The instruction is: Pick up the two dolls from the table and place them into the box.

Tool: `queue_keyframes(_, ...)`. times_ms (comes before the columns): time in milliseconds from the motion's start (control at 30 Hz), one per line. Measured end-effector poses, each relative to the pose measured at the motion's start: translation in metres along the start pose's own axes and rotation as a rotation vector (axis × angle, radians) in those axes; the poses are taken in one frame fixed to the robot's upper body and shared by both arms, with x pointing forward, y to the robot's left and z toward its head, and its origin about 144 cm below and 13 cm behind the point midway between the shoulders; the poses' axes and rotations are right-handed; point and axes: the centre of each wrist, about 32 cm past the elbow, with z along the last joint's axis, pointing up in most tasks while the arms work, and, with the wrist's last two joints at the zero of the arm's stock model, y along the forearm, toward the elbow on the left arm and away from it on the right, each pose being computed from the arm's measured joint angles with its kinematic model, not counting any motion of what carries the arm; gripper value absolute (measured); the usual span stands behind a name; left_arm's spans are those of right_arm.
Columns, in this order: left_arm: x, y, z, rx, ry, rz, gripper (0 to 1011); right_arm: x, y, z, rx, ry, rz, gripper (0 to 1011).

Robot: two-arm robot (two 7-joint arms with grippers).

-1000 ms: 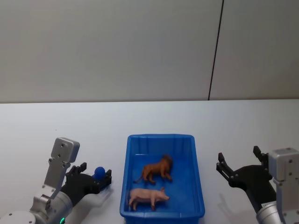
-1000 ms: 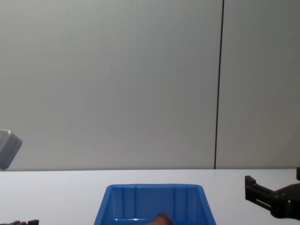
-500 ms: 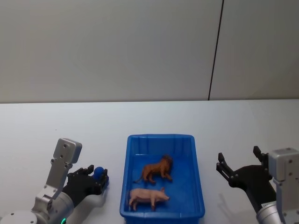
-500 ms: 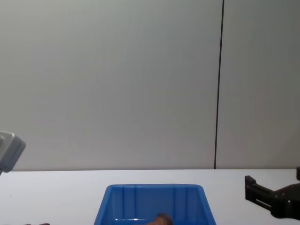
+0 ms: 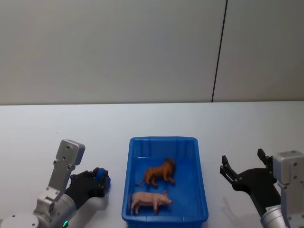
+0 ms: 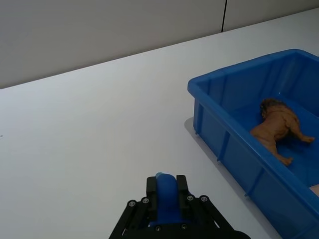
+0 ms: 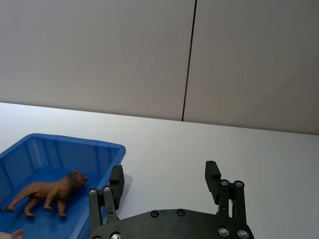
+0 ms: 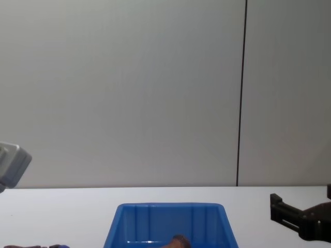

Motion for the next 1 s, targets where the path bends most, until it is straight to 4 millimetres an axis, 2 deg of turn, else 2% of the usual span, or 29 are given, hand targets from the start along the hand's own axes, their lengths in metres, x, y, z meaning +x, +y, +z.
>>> queue_keyframes(267, 0.000, 0.000, 0.009, -0.044, -0.017, -0.010, 202, 0.000, 0.000, 0.000, 0.000, 0.000, 0.000, 1001)
queue_keyframes(700, -0.001, 0.002, 0.040, -0.200, -0.071, -0.052, 129, 0.000, 0.000, 0.000, 0.000, 0.000, 0.000, 1001)
queue_keyframes(1000, -0.002, -0.001, 0.058, -0.303, -0.095, -0.141, 101, 0.000, 0.000, 0.000, 0.000, 0.000, 0.000, 1001)
